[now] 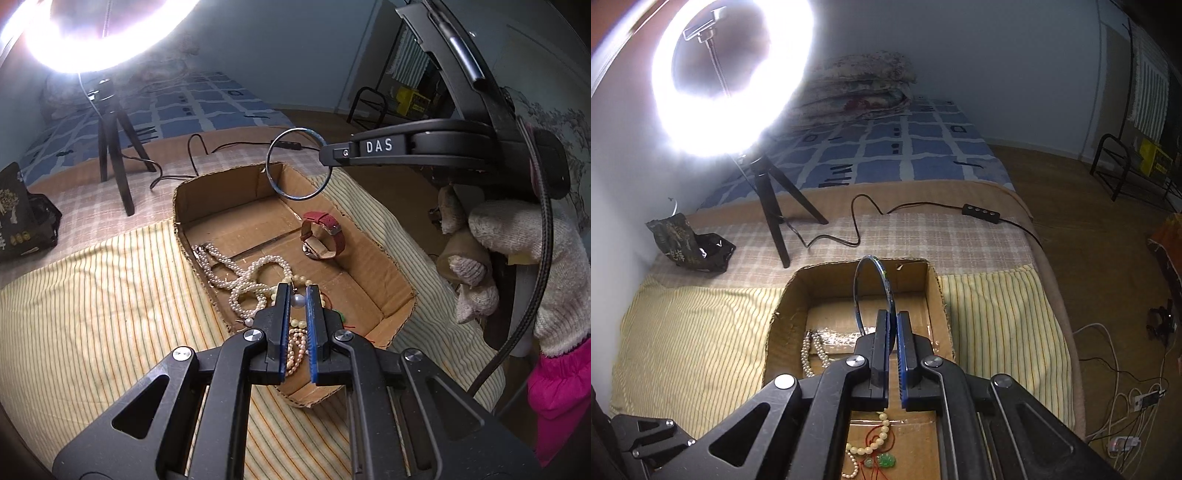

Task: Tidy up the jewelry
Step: 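Lower the bangle and pendant into the box and open both tools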

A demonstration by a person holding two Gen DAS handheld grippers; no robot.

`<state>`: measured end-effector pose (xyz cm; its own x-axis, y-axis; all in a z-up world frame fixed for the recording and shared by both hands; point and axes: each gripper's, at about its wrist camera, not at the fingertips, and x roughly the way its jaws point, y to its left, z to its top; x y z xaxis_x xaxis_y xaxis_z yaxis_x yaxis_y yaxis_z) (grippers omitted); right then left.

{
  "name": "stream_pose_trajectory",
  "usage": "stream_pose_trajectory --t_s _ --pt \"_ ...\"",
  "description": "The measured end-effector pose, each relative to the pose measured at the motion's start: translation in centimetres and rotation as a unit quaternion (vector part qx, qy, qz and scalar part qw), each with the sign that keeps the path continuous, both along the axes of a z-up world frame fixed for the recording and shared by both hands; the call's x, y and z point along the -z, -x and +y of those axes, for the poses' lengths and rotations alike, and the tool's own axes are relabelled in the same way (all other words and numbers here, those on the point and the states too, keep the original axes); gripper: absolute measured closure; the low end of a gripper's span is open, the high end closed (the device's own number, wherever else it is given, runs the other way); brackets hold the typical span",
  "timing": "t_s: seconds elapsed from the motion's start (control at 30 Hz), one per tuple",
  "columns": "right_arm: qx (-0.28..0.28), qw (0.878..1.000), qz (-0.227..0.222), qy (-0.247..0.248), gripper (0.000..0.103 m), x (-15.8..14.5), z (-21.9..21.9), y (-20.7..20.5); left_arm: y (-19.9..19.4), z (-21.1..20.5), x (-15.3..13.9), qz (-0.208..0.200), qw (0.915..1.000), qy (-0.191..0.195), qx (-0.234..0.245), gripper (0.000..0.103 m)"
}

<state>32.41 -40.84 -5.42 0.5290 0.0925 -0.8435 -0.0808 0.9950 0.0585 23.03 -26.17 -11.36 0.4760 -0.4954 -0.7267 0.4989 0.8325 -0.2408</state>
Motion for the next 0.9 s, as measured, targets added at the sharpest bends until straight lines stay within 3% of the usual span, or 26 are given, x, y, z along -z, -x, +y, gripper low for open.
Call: stream_pose_trajectory --t_s 0.27,0.33,0.47,0.53,0.57,0.6,0.63,0.8,0.9 --pt "-0.003 1.000 0.003 -0.006 0.100 0.33 -0.15 -0.26 -0.36 -0.27 0.34 0.003 1.0000 -0.003 -0.001 0.097" --pt "-0.004 1.000 0.002 -0.006 0.081 0.27 -0.06 -0.19 -0.44 -0.26 0.42 0.003 1.0000 -0.004 -0.002 0.097" --pt "-0.005 1.000 -0.002 -0.007 0.075 0.25 0.15 -0.16 -0.47 -0.34 0.47 0.004 0.9999 -0.009 -0.003 0.096" --pt "-0.004 1.000 -0.003 -0.004 0.061 0.22 0.31 -0.13 -0.41 -0.35 0.46 0.004 0.9999 -0.012 -0.002 0.087" --pt "-0.005 1.000 -0.004 -0.004 0.055 0.23 0.35 -0.17 -0.43 -0.34 0.46 0.003 0.9999 -0.012 -0.003 0.067" --pt "-0.006 1.000 -0.006 -0.001 0.043 0.20 0.45 -0.15 -0.34 -0.26 0.36 -0.002 0.9999 -0.011 -0.005 0.054" --pt "-0.006 1.000 -0.009 0.003 0.035 0.13 0.56 -0.09 -0.24 -0.18 0.21 -0.008 0.9999 -0.009 -0.007 0.053" --pt "-0.002 1.000 -0.021 0.014 0.018 -0.25 0.66 -0.01 -0.21 -0.01 -0.01 -0.010 0.9998 -0.013 -0.009 0.053" --pt "0.001 1.000 -0.024 0.014 0.017 -0.40 0.63 0.08 -0.11 0.03 -0.04 -0.011 0.9997 -0.017 -0.011 0.050"
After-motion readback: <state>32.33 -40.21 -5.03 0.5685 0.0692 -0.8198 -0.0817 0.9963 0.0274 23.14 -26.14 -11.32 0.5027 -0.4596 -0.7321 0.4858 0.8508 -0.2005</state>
